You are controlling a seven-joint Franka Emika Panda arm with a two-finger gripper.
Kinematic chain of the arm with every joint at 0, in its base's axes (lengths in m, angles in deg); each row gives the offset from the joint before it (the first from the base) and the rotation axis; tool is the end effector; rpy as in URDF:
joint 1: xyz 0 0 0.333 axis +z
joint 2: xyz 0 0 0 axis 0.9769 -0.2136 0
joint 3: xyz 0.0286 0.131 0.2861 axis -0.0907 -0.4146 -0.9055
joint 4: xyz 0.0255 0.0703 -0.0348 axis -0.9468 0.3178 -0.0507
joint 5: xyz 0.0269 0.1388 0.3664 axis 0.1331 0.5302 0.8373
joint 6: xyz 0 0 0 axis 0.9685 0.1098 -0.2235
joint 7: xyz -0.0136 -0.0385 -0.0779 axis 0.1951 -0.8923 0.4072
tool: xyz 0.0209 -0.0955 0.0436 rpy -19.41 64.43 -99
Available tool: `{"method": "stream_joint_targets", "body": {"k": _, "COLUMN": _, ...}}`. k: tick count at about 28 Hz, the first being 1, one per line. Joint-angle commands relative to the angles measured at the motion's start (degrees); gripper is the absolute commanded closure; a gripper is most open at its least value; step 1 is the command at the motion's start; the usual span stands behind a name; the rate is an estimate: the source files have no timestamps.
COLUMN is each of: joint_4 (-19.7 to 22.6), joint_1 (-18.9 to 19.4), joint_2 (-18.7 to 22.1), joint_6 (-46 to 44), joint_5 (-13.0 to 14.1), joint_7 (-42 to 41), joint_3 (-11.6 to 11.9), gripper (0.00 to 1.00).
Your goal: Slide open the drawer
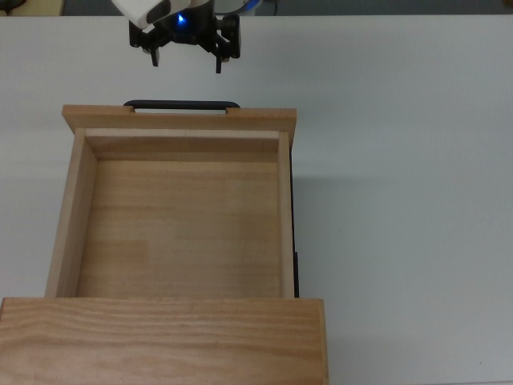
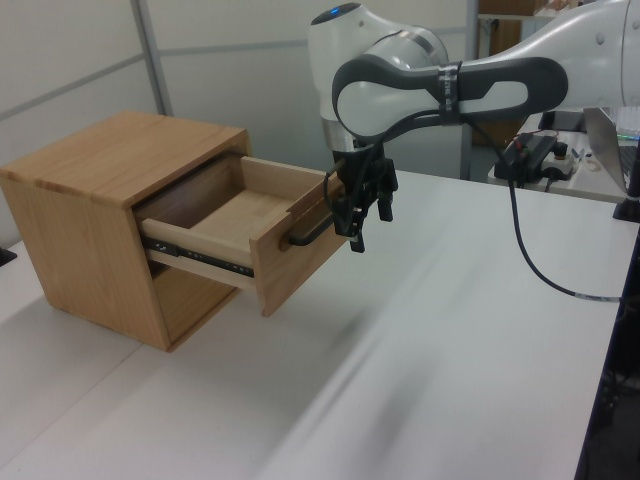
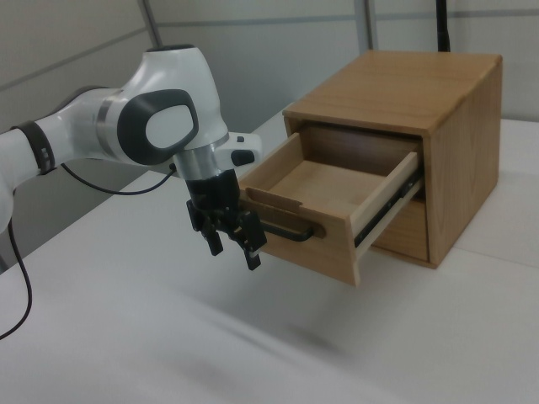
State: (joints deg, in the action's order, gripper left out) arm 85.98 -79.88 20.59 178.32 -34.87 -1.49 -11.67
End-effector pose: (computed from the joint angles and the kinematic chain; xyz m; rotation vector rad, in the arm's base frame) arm 0.5790 0.0152 0.5531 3.0487 -0.0116 -0.1026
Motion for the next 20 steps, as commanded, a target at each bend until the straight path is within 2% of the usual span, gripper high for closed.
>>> {"method": "stream_joint_targets", "body": {"k": 1, "joint_4": -0.8, "joint_1": 0.1, "joint_2": -0.1, "joint_6": -0.6, "joint_5": 0.2, "joint_7": -1.6, "joint_3": 0.5, "gripper": 0.0}}
{"method": "stream_joint_targets", "body": {"k": 10, "joint_4": -0.8, "joint_1": 0.1, "joint_2": 0.0, "joint_6": -0.6, "joint_5": 0.6, "joint_7": -1.6, "joint_3": 0.6, "gripper": 0.0}}
{"method": "stream_joint_targets", "body": {"k": 16, "joint_4": -0.8, "joint_1": -1.1, "joint_2": 0.7, "joint_6": -0.6, "joint_5": 3.6, "joint_7": -1.7, "joint_3": 0.7, "gripper": 0.0}}
{"method": "stream_joint_targets", "body": {"k": 20, "joint_4": -1.8, "joint_1": -1.3, "joint_2": 0.6, "joint_6": -0.6, "joint_5": 4.4, "joint_7": -1.8, "joint_3": 0.7, "gripper": 0.0}}
